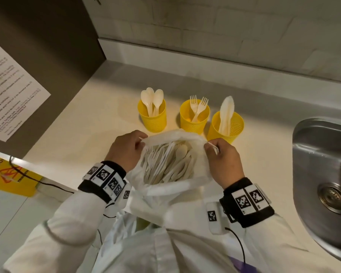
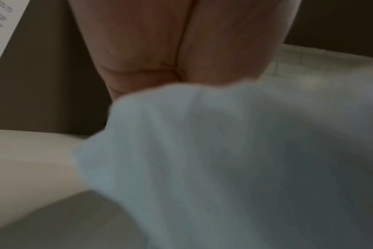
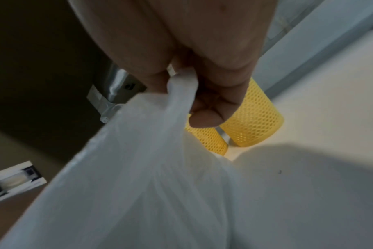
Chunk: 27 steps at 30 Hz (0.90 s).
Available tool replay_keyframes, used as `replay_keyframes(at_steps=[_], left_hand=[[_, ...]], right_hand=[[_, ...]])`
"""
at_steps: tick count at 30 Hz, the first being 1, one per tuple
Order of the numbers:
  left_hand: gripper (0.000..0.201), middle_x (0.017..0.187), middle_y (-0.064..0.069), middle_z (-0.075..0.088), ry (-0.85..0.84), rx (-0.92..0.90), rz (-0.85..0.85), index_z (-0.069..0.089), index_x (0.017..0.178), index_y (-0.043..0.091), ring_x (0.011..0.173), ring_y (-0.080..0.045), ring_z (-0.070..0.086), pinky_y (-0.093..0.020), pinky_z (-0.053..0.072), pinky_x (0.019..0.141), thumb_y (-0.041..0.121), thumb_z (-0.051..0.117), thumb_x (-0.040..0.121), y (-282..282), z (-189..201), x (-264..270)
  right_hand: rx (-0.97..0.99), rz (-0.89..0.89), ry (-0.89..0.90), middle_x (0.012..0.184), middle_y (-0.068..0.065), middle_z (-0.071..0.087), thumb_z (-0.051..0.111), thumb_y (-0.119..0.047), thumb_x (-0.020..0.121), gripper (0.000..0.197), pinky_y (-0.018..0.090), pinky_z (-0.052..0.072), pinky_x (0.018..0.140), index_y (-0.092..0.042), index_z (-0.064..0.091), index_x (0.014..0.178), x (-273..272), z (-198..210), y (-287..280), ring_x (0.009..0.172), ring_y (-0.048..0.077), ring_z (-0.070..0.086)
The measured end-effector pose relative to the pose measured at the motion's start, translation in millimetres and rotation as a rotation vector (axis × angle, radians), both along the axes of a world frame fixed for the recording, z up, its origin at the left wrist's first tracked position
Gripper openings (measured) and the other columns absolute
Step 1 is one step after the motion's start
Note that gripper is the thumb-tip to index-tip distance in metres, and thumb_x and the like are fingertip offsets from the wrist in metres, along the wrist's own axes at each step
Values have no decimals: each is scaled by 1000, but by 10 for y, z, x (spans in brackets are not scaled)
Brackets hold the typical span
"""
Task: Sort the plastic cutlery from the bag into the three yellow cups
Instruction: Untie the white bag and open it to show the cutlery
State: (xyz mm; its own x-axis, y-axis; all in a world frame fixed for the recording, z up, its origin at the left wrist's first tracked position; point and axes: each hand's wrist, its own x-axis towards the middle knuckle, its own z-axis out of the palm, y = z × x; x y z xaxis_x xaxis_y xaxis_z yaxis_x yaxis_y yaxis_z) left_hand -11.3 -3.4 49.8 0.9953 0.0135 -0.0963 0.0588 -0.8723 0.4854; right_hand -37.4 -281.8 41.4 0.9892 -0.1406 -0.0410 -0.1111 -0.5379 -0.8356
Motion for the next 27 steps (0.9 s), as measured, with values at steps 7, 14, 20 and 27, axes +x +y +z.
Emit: replay_keyframes(at_steps=[7,14,20,27], left_hand=[[29,100,-13,67,392,-868,399,64,110,19,74,-23,62,-29,54,62,-4,48,100,19,158,78],[30,113,2,64,271,-431,70,63,121,35,103,-17,63,-34,52,90,47,69,94,58,104,80],[28,84,-4,62,29,-26,-202,64,95,10,83,-27,59,-35,40,70,34,55,104,-45,49,90],[53,96,-8,73,369,-710,248,75,109,7,94,-28,64,-37,45,85,50,66,79,-175,99,233]], right_hand=[[578,-212,424,92,14,69,49,-28,105,26,37,48,79,-11,66,96,179,-11,-8,91,30,65],[222,7,257,96,1,65,50,-33,104,18,33,45,72,-18,59,111,105,11,-40,91,24,63],[-130,249,-14,105,11,71,55,-27,104,24,31,37,74,-8,68,113,103,-95,8,96,28,63],[406,-163,431,97,12,66,64,-27,94,14,31,49,72,-18,62,83,248,-10,202,85,21,59]])
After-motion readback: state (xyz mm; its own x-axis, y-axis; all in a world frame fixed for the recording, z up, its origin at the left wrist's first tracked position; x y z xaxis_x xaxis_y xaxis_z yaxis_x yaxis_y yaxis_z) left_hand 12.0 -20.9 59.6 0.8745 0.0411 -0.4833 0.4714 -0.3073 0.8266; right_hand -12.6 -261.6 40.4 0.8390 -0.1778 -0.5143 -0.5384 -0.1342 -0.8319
